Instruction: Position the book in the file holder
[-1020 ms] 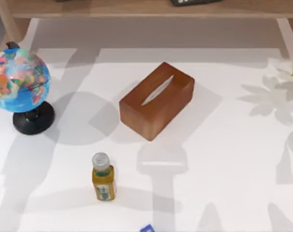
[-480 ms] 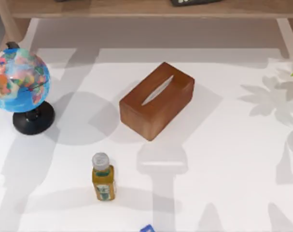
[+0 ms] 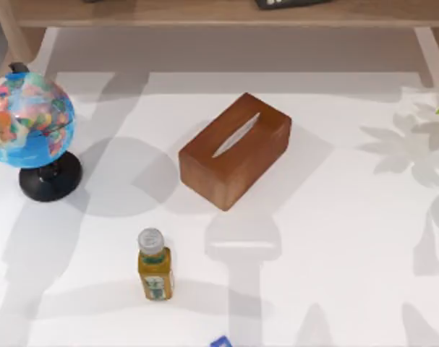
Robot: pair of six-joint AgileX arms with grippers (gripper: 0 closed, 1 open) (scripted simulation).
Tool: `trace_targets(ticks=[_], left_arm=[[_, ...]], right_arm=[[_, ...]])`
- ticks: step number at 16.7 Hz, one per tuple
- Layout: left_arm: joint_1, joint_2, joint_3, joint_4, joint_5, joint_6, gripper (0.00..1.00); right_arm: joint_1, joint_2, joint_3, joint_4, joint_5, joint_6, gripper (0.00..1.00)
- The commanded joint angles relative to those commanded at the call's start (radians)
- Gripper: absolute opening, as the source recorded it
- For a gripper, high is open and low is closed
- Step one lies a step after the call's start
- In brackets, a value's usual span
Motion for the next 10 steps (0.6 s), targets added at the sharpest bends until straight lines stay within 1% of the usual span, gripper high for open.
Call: trace_targets(ticks=[7,10], left_arm=[[-0.002,0.002,0.004,-0.004,-0.001,0.001,0.0],[-0.003,0.016,0.067,-0.045,-0.001,0.001,0.0]], right_arm=[[0.0,0.0,0.0,0.0,0.0,0.0,1.0],[0.0,0.0,0.0,0.0,0.0,0.0,1.0]])
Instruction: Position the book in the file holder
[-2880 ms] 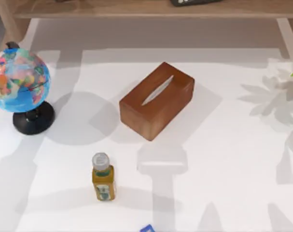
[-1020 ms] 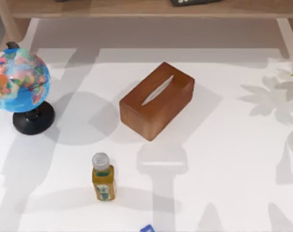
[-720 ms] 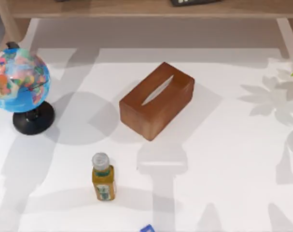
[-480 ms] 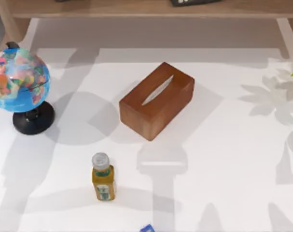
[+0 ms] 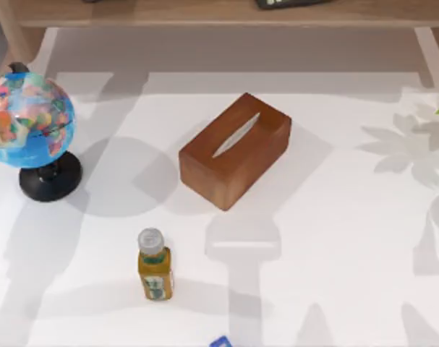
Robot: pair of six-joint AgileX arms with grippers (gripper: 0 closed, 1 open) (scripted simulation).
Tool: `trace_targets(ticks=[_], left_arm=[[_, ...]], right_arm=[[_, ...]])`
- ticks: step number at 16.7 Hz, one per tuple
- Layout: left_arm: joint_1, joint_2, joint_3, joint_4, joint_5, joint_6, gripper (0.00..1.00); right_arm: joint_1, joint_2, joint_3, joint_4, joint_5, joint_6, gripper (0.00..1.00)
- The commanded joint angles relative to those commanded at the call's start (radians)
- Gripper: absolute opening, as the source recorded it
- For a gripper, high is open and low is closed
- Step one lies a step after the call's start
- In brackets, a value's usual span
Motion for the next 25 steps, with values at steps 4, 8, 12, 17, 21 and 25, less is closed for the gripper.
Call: trace_targets(ticks=[4,8,12,17,21,25], left_arm=[[0.0,0.01,0.034,-0.029,0.0,0.0,0.0],[0.021,-0.02,0.035,-0.006,0.01,0.025,0.0],[0.171,-0.103,-0.003,0.088,0.049,0.166,0.0],[0.49,-0.127,-0.215,0.227,0.126,0.47,0.0],[0.754,-0.088,-0.476,0.336,0.219,0.77,0.0],[0.956,-0.041,-0.749,0.449,0.343,1.081,0.0]], right_arm=[[0.0,0.0,0.0,0.0,0.0,0.0,1.0],[0.0,0.0,0.0,0.0,0.0,0.0,1.0],[0.0,0.0,0.0,0.0,0.0,0.0,1.0],[0.0,0.0,0.0,0.0,0.0,0.0,1.0],[0.0,0.0,0.0,0.0,0.0,0.0,1.0],[0.0,0.0,0.0,0.0,0.0,0.0,1.0]])
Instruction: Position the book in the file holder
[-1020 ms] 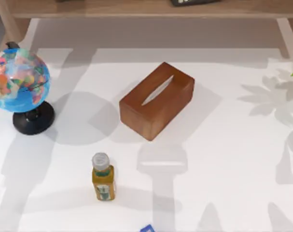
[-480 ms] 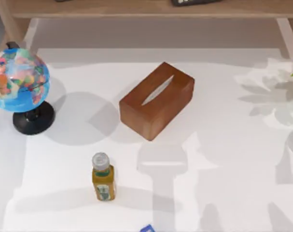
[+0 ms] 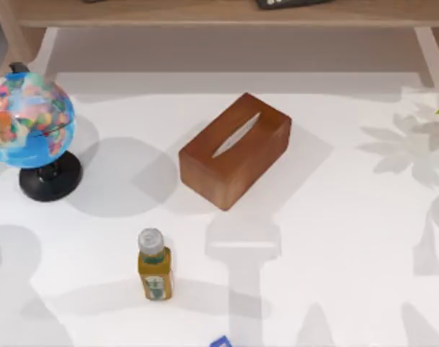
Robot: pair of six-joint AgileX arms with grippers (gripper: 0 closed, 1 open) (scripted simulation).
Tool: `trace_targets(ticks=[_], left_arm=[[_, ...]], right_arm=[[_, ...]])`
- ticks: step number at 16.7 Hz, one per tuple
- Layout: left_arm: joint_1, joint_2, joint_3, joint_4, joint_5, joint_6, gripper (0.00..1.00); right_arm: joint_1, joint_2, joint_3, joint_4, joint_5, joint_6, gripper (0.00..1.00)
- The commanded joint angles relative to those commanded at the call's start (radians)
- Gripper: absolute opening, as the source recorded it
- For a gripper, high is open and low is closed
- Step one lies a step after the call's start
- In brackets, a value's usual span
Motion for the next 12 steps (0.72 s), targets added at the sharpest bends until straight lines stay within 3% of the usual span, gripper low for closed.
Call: trace_targets(ticks=[5,9,12], left_arm=[[0.064,0.019,-0.256,0.156,0.199,0.349,0.0],[-0.032,0.004,-0.35,0.279,0.366,0.553,0.0],[-0.113,0.016,-0.379,0.329,0.45,0.637,0.0]], right_arm=[[0.0,0.0,0.0,0.0,0.0,0.0,1.0],[0.0,0.0,0.0,0.0,0.0,0.0,1.0],[0.0,0.0,0.0,0.0,0.0,0.0,1.0]])
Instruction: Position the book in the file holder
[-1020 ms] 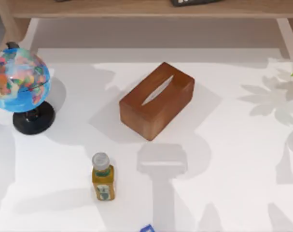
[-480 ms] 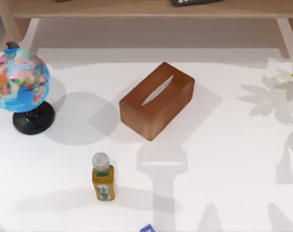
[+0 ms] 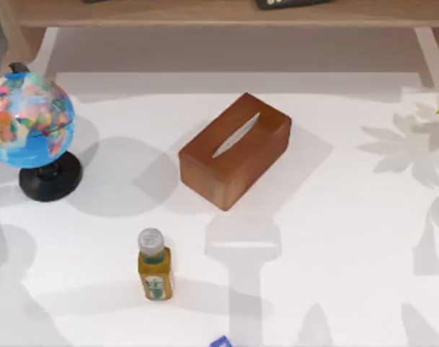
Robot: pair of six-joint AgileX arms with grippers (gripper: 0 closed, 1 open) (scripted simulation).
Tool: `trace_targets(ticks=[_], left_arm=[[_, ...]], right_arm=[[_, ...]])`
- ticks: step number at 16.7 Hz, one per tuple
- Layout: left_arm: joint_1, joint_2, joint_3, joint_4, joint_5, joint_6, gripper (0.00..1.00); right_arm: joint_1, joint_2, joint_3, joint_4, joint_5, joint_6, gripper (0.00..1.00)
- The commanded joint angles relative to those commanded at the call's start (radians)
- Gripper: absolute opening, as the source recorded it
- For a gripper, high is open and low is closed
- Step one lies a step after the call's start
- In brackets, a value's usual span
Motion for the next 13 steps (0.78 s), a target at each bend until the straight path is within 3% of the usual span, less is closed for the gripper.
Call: trace_targets(ticks=[7,13], left_arm=[[-0.016,0.007,0.0,0.007,0.014,0.015,0.0],[-0.051,0.087,0.097,-0.003,-0.017,0.004,0.0]], right_arm=[[0.0,0.0,0.0,0.0,0.0,0.0,1.0],[0.0,0.0,0.0,0.0,0.0,0.0,1.0]])
